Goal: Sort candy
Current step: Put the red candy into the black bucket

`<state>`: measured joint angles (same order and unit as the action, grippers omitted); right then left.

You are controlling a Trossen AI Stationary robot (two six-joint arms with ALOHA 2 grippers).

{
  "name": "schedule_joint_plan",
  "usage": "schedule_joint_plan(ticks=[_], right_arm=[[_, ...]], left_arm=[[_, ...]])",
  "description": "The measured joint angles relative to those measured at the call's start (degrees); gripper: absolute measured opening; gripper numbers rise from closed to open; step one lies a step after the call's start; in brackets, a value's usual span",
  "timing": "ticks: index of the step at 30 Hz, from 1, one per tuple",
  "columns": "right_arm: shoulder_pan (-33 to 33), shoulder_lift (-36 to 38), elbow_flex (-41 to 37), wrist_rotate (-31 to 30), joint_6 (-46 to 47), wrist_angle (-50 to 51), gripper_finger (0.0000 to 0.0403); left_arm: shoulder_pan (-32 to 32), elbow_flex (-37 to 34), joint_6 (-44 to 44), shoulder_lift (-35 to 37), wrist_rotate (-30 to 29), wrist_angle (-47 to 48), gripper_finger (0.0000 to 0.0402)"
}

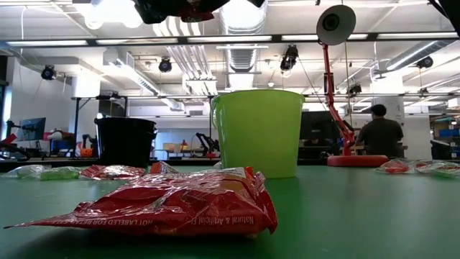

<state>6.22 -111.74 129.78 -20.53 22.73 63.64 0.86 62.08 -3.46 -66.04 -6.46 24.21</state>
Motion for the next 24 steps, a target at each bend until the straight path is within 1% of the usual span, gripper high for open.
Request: schedule_joint_plan(ticks=[5,8,11,15,20,24], right_arm=[[-0.4,0.0,0.0,0.2,-0.2,0.1,0.0056],[-0.9,0.0,0.0,0.1,-0.2,0.0,0.0078],[-1.7,0.2,0.0,-0.1,-0.3,0.2,0.0099],[-2.6,0.7,0.0,-0.1,-0.5,0.8,0.0117],[-3.2,0.8,0.0,-0.1,-1.0,1.0,0.0127],[-3.5,0.8,0.0,-0.1,-3.3,1.4,0.013]], left_arm=[[0.0,0.0,1.4,-0.2,0.0,0.6,0.001],[0.0,0.0,2.6,0.1,-0.5,2.7,0.0008],[-0.6,0.0,3.6,0.8,-3.1,7.0,0.0007],[-2.7,0.0,4.3,1.3,-6.4,13.5,0.0007],[-5.9,0.0,5.4,1.3,-10.6,19.4,0.0006],[-9.6,0.0,6.3,1.3,-15.4,23.5,0.0006]])
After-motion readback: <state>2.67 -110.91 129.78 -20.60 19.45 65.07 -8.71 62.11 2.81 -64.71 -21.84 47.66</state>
